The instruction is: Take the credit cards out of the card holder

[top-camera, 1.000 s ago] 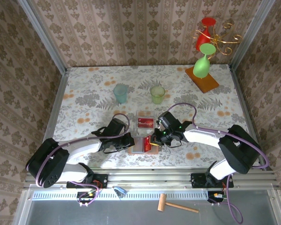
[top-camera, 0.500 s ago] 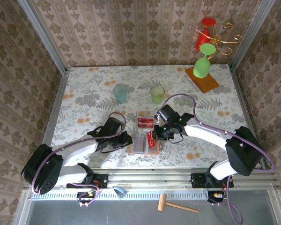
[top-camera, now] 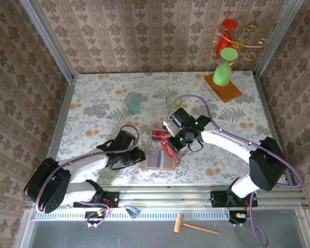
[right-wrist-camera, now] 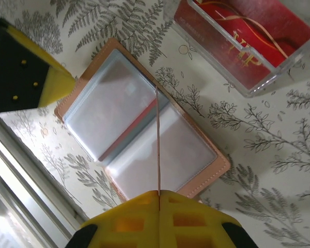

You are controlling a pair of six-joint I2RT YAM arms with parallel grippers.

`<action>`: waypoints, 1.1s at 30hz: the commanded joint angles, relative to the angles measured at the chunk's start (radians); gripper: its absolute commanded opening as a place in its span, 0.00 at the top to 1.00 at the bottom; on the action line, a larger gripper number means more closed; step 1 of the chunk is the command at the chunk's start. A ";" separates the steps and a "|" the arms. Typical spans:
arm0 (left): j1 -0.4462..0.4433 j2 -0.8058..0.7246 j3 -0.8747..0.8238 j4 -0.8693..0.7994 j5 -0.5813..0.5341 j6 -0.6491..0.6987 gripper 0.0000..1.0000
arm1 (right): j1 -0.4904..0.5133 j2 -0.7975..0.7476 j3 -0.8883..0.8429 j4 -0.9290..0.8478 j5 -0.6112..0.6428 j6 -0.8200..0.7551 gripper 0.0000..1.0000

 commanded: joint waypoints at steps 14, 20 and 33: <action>-0.033 0.047 -0.026 0.022 -0.002 -0.021 0.79 | -0.003 0.083 0.189 -0.199 0.053 -0.418 1.00; -0.038 0.022 -0.020 -0.009 -0.021 -0.031 0.79 | -0.016 0.149 0.278 -0.273 0.066 -0.534 1.00; 0.025 -0.127 -0.014 -0.101 -0.082 -0.027 0.77 | -0.067 0.369 0.558 -0.434 0.061 -0.775 1.00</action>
